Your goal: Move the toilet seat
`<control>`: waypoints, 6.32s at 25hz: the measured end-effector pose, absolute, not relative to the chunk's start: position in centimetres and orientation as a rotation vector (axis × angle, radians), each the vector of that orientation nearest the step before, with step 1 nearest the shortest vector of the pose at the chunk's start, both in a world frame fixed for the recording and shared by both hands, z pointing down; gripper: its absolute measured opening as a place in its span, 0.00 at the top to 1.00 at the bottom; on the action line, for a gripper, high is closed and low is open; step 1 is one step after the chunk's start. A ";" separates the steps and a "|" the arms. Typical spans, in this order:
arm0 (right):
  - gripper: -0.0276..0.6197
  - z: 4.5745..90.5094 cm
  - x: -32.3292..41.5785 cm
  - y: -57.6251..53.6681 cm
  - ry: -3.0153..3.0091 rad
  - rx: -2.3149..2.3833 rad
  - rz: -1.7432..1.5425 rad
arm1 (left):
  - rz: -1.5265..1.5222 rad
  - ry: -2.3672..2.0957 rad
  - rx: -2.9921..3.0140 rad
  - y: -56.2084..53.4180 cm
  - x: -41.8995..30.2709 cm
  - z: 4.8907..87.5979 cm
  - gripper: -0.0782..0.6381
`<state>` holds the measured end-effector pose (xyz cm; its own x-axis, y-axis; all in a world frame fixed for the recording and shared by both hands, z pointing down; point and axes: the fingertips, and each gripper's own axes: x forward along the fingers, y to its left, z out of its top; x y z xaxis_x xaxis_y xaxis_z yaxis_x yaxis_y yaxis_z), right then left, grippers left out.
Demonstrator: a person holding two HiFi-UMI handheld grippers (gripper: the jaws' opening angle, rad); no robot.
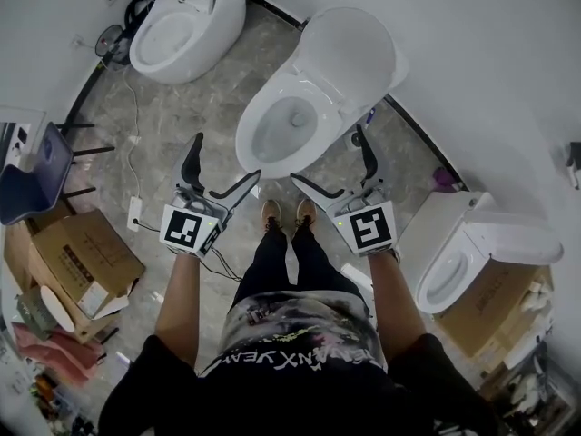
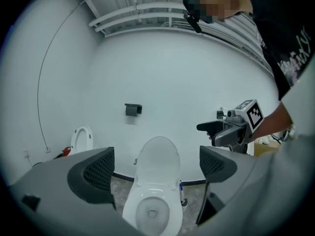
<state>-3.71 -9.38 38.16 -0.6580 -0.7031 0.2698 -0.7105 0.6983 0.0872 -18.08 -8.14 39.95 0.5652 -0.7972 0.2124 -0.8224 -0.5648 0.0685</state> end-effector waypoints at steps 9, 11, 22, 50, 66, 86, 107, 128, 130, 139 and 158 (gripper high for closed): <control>0.06 48.7 -3.3 -10.7 -2.534 1.125 0.201 | 0.328 -1.351 2.558 -8.7 -18.2 49.9 0.16; 0.06 51.5 -2.9 -11.0 -2.507 1.129 0.236 | 0.345 -1.345 2.541 -8.9 -18.1 52.3 0.16; 0.06 67.8 -1.5 -11.4 -2.364 1.154 0.393 | 0.489 -1.268 2.454 -7.7 -17.4 67.9 0.16; 0.07 90.0 -0.1 -7.7 -2.192 1.288 0.980 | 0.290 -1.381 1.898 -4.2 -21.0 89.4 0.16; 0.32 94.9 -0.8 -6.6 -2.038 1.422 1.560 | 0.063 -1.355 1.558 -3.3 -20.0 93.8 0.24; 0.63 93.7 0.4 -7.1 -1.819 1.606 1.939 | -0.042 -1.482 1.336 -2.9 -22.1 92.2 0.63; 0.68 83.7 2.1 -8.5 -1.768 1.783 2.363 | -0.192 -1.435 1.545 -5.6 -20.1 76.4 0.67; 0.68 74.4 6.3 -11.8 -1.812 1.948 2.805 | -0.304 -1.330 1.804 -13.2 -14.0 62.7 0.67; 0.68 73.7 6.5 -11.8 -1.828 1.949 2.826 | -0.310 -1.318 1.829 -13.7 -13.5 61.8 0.68; 0.85 68.7 6.5 -11.5 -2.019 2.004 2.677 | -0.359 -1.264 1.899 -16.7 -11.0 58.7 0.67; 0.95 62.5 7.9 -15.5 -2.147 2.226 2.160 | -0.418 -1.204 1.970 -21.0 -7.4 55.0 0.67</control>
